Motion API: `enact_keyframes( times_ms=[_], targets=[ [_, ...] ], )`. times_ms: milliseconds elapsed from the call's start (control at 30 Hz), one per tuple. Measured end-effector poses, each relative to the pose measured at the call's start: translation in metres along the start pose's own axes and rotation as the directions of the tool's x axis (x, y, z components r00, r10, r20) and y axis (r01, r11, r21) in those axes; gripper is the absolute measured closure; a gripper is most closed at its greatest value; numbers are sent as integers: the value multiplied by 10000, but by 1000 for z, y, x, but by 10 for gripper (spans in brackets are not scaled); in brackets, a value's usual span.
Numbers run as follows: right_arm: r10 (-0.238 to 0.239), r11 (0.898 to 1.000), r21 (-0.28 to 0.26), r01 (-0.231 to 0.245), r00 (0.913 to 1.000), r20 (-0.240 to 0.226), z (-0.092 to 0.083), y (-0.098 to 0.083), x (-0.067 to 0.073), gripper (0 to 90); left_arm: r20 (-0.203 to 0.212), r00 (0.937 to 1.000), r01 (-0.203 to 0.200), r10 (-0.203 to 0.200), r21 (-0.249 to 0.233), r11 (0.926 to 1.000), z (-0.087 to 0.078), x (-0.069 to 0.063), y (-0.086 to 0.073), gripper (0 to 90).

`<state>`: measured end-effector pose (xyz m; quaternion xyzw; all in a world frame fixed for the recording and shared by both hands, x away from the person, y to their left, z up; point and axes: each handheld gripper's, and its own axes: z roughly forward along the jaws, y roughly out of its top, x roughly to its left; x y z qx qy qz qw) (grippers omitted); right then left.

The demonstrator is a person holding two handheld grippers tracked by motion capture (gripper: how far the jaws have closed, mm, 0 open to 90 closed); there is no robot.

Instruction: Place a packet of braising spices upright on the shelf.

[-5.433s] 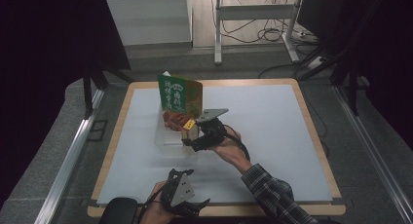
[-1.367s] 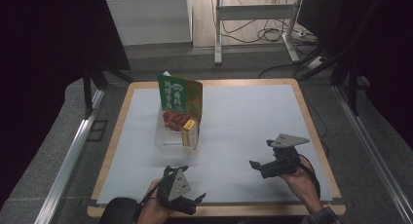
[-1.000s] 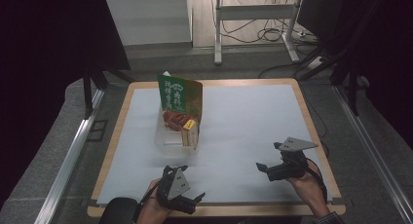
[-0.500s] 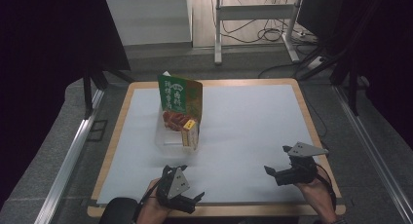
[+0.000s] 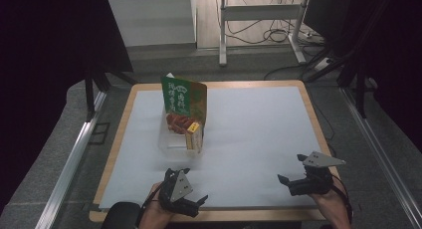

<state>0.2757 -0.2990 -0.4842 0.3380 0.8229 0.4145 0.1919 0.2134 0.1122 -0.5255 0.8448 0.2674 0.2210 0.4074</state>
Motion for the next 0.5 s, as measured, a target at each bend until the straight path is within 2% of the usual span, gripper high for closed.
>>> enact_keyframes(
  times_ms=[333,500],
  targets=[
    [472,9979,453,-472,9989,22,-4,-16,-6,0,-34,10000,-33,33,187,9998,1,1,-1,21],
    [539,9972,526,-535,9985,-60,-2,-17,-6,0,-80,10000,40,-39,131,9999,2,1,0,21]
  ],
)
